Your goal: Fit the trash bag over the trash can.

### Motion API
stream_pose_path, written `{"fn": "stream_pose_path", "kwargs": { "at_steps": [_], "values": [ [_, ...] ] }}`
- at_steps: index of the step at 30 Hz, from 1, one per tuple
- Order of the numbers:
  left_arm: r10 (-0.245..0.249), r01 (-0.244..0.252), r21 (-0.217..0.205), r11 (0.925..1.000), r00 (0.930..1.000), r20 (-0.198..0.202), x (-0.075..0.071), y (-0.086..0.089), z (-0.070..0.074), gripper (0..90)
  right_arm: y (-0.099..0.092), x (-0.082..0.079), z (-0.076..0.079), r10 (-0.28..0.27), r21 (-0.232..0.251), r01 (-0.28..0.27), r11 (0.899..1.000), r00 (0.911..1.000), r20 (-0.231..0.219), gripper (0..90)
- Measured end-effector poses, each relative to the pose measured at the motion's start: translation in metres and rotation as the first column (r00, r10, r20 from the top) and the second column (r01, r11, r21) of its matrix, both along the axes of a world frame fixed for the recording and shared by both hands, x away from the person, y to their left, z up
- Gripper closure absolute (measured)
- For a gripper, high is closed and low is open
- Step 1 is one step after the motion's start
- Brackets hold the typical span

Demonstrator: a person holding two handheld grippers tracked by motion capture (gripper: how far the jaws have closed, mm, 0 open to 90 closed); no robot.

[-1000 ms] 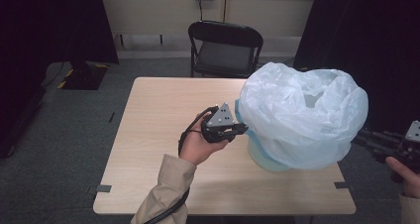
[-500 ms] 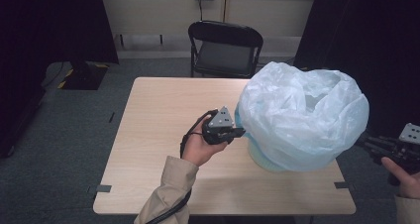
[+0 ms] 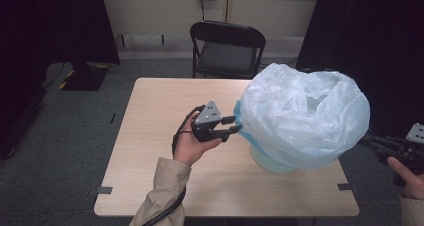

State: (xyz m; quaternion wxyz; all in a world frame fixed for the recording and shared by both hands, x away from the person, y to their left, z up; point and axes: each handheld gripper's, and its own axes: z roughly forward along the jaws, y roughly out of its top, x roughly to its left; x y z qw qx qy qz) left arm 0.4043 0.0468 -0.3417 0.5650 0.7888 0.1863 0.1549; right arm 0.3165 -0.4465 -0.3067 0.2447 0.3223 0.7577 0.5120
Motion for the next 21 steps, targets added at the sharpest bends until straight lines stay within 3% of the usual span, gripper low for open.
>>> {"fn": "stream_pose_path", "kwargs": {
  "at_steps": [3, 4, 6, 9, 11, 13, 16, 18, 19, 21],
  "values": [
    [0.020, -0.020, -0.027, 0.9994, 0.9996, 0.017, 0.000, 0.007, 0.008, 52.6, 0.000, 0.000, 0.001, 0.001, -0.005, -0.001, 1.000, 1.0000, -0.003, 89.5],
    [0.042, -0.040, -0.033, 0.9986, 0.9982, 0.042, 0.003, 0.010, 0.013, 50.5, 0.000, 0.000, 0.001, 0.003, -0.004, -0.003, 1.000, 1.0000, -0.002, 89.5],
    [0.040, -0.040, -0.009, 0.9992, 0.9975, 0.059, 0.010, 0.009, 0.016, 45.4, 0.000, 0.000, 0.001, 0.006, -0.002, -0.006, 1.000, 1.0000, -0.004, 89.4],
    [0.016, -0.016, 0.001, 0.9999, 0.9997, 0.018, 0.023, 0.000, 0.012, 41.4, 0.000, 0.002, 0.001, 0.006, 0.005, -0.006, 1.000, 1.0000, -0.006, 89.3],
    [0.015, -0.015, 0.018, 0.9997, 0.9998, 0.014, 0.026, -0.003, 0.010, 41.4, -0.001, 0.003, 0.001, 0.009, 0.005, -0.009, 1.000, 0.9999, -0.007, 89.3],
    [-0.028, 0.028, 0.012, 0.9995, 0.9996, 0.001, 0.033, -0.012, 0.002, 46.6, -0.001, 0.003, 0.001, 0.010, 0.003, -0.010, 1.000, 0.9999, -0.011, 89.3],
    [-0.080, 0.080, 0.027, 0.9964, 0.9968, -0.001, 0.034, -0.020, -0.004, 64.1, -0.001, 0.005, 0.000, 0.012, 0.005, -0.012, 1.000, 0.9998, -0.014, 89.3],
    [-0.088, 0.088, 0.025, 0.9958, 0.9958, -0.025, 0.035, -0.022, -0.007, 78.0, -0.001, 0.006, 0.001, 0.015, 0.008, -0.015, 1.000, 0.9998, -0.016, 89.3],
    [-0.109, 0.110, 0.025, 0.9937, 0.9935, -0.035, 0.035, -0.024, -0.007, 82.7, -0.001, 0.006, 0.001, 0.016, 0.007, -0.016, 1.000, 0.9998, -0.014, 89.4],
    [-0.105, 0.107, 0.033, 0.9937, 0.9932, -0.050, 0.035, -0.025, -0.007, 88.9, -0.001, 0.006, 0.002, 0.016, 0.007, -0.016, 1.000, 0.9998, -0.012, 89.4]
  ]
}}
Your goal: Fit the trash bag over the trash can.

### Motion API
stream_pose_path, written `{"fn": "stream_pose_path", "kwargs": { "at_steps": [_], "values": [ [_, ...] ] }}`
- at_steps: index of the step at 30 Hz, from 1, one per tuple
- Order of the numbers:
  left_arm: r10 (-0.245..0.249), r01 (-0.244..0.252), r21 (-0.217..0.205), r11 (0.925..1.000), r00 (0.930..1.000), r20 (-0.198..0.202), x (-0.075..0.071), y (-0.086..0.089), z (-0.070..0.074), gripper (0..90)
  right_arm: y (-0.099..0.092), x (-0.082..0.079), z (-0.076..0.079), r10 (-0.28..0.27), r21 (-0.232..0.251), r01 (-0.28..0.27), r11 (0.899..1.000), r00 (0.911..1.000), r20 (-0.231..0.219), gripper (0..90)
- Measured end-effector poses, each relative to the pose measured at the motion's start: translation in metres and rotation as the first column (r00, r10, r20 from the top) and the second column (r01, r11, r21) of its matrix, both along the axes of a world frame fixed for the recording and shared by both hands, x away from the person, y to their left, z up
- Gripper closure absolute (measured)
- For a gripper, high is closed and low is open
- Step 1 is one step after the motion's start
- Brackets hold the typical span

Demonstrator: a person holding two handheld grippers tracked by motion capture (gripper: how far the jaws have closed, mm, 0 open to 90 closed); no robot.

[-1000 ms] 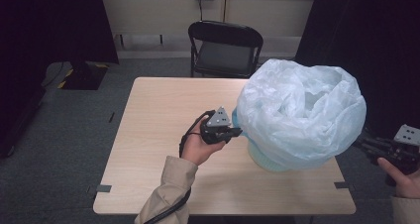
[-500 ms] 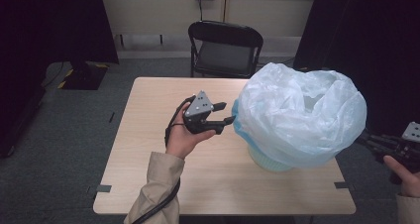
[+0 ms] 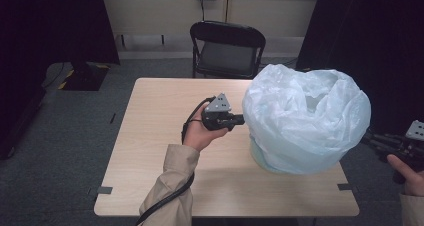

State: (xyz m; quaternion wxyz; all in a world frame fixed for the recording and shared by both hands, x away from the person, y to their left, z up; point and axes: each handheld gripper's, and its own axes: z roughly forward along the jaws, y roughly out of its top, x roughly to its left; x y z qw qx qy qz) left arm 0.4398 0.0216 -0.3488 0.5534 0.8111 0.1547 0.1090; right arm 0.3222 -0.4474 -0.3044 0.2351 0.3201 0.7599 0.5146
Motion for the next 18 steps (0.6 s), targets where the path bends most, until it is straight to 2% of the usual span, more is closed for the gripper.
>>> {"fn": "stream_pose_path", "kwargs": {
  "at_steps": [2, 5, 10, 14, 15, 16, 18],
  "values": [
    [0.017, -0.017, -0.001, 0.9999, 0.9995, -0.026, 0.001, -0.001, 0.000, 90.0, 0.000, 0.000, 0.001, -0.005, 0.002, 0.005, 1.000, 1.0000, 0.000, 89.4],
    [0.037, -0.037, 0.018, 0.9992, 0.9984, -0.041, 0.004, -0.002, -0.001, 90.0, -0.003, 0.001, 0.001, -0.017, 0.009, 0.017, 1.000, 0.9999, 0.000, 89.5],
    [0.045, -0.042, 0.043, 0.9982, 0.9963, -0.073, 0.006, -0.004, -0.010, 90.0, -0.006, 0.004, -0.002, -0.027, 0.030, 0.027, 0.999, 0.9996, -0.009, 89.5],
    [0.068, -0.065, 0.048, 0.9968, 0.9942, -0.084, 0.009, -0.002, -0.018, 90.0, -0.004, 0.006, -0.005, -0.035, 0.015, 0.035, 0.999, 0.9993, -0.015, 89.8],
    [0.073, -0.070, 0.037, 0.9969, 0.9935, -0.087, 0.011, -0.001, -0.023, 90.0, -0.004, 0.008, -0.009, -0.037, 0.000, 0.037, 0.999, 0.9990, -0.025, 89.9],
    [0.073, -0.070, 0.038, 0.9968, 0.9926, -0.097, 0.011, -0.002, -0.025, 90.0, -0.005, 0.009, -0.012, -0.042, 0.003, 0.043, 0.999, 0.9986, -0.030, 90.0],
    [0.075, -0.071, 0.042, 0.9966, 0.9929, -0.092, 0.011, -0.002, -0.027, 90.0, -0.006, 0.011, -0.014, -0.046, 0.006, 0.046, 0.999, 0.9982, -0.038, 90.0]
  ]
}}
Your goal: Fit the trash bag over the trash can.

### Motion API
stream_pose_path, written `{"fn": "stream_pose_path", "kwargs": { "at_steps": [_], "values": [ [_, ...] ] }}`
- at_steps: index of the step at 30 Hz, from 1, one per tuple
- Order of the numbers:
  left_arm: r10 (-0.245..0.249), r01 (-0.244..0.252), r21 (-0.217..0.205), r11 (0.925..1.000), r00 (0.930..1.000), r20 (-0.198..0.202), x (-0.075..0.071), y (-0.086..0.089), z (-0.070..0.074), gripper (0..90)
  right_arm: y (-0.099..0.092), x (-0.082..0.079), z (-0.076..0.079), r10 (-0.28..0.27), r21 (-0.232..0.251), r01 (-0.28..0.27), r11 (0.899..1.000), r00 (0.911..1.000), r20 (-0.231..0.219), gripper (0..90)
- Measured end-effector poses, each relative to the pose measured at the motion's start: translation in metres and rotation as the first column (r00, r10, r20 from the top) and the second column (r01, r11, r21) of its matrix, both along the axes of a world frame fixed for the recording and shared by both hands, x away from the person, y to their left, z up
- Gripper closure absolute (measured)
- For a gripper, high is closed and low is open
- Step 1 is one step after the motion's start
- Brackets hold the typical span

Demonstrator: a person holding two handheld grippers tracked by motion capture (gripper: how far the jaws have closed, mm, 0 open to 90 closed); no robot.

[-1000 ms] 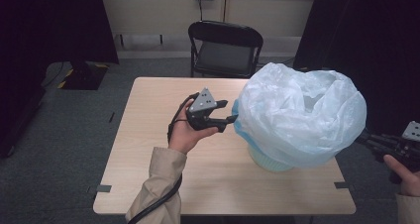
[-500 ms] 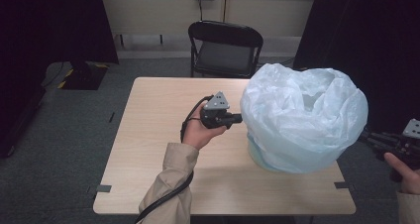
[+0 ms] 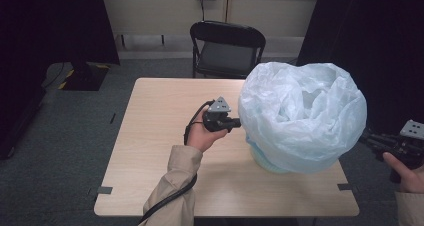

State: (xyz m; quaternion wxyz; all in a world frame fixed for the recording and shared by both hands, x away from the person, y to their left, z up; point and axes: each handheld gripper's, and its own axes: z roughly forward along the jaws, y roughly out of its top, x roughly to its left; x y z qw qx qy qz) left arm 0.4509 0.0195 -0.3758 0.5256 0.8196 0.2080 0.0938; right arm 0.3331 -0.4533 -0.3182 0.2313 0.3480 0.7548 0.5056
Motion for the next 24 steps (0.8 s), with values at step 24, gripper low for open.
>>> {"fn": "stream_pose_path", "kwargs": {
  "at_steps": [24],
  "values": [
    [0.049, -0.051, -0.042, 0.9978, 0.9974, -0.052, 0.001, 0.010, -0.012, 90.0, -0.008, 0.008, -0.015, -0.055, 0.047, 0.057, 0.997, 0.9978, -0.036, 90.0]
  ]
}}
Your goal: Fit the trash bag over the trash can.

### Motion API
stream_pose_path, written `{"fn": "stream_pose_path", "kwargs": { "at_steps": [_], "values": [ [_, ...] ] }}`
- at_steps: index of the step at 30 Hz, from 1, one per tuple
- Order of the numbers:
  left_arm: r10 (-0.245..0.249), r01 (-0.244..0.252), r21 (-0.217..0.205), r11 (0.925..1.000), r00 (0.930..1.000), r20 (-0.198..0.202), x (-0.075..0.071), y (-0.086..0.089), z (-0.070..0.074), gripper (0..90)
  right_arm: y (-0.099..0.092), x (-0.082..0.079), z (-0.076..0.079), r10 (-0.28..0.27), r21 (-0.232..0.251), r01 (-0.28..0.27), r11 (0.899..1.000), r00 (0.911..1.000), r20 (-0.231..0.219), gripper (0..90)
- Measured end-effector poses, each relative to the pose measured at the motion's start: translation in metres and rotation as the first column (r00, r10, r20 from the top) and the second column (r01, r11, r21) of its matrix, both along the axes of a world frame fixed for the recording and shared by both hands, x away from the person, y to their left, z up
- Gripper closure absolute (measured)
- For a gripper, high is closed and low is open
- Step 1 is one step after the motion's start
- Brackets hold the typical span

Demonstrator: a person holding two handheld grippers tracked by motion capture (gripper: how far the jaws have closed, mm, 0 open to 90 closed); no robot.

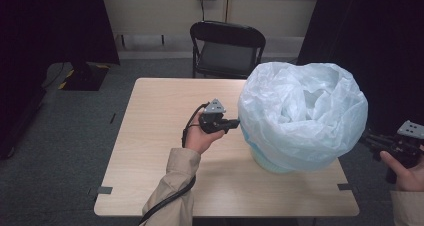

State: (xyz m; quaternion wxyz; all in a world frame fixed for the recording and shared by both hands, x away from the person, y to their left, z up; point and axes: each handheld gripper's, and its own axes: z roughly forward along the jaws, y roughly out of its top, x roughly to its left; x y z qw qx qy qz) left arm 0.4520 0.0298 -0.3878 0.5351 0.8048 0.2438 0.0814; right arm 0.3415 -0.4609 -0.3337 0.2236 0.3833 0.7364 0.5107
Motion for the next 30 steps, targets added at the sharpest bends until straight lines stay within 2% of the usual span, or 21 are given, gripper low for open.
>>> {"fn": "stream_pose_path", "kwargs": {
  "at_steps": [9, 21, 23, 24, 25, 27, 28, 30],
  "values": [
    [-0.007, 0.007, -0.014, 0.9999, 1.0000, 0.000, 0.000, -0.002, -0.004, 90.0, 0.003, 0.004, -0.006, 0.004, 0.003, -0.003, 1.000, 0.9999, -0.016, 90.0],
    [0.006, -0.006, -0.001, 1.0000, 1.0000, -0.005, -0.001, 0.002, -0.007, 90.0, 0.003, 0.006, -0.008, 0.002, -0.001, -0.002, 1.000, 0.9998, -0.021, 89.9],
    [0.005, -0.005, -0.004, 1.0000, 1.0000, 0.001, -0.001, 0.004, -0.007, 90.0, 0.003, 0.005, -0.008, 0.004, 0.000, -0.004, 1.000, 0.9997, -0.022, 86.7],
    [0.010, -0.010, -0.009, 0.9999, 0.9999, -0.003, -0.002, 0.005, -0.007, 88.6, 0.003, 0.005, -0.008, -0.002, -0.006, 0.002, 1.000, 0.9998, -0.018, 81.1],
    [0.014, -0.014, -0.002, 0.9999, 0.9999, 0.007, -0.002, 0.006, -0.008, 81.4, 0.002, 0.004, -0.007, -0.011, -0.009, 0.010, 1.000, 0.9999, -0.013, 72.4],
    [0.012, -0.014, 0.033, 0.9994, 0.9994, 0.033, -0.003, 0.009, -0.011, 66.7, 0.001, 0.001, -0.006, -0.028, -0.017, 0.028, 0.999, 0.9995, 0.015, 66.3],
    [0.013, -0.015, 0.043, 0.9990, 0.9993, 0.034, -0.004, 0.010, -0.013, 57.8, 0.000, -0.001, -0.004, -0.037, -0.019, 0.037, 0.999, 0.9990, 0.025, 59.7],
    [0.035, -0.037, 0.040, 0.9985, 0.9985, 0.041, -0.007, 0.015, -0.015, 39.7, -0.002, -0.005, -0.001, -0.059, -0.006, 0.060, 0.998, 0.9971, 0.048, 40.3]
  ]
}}
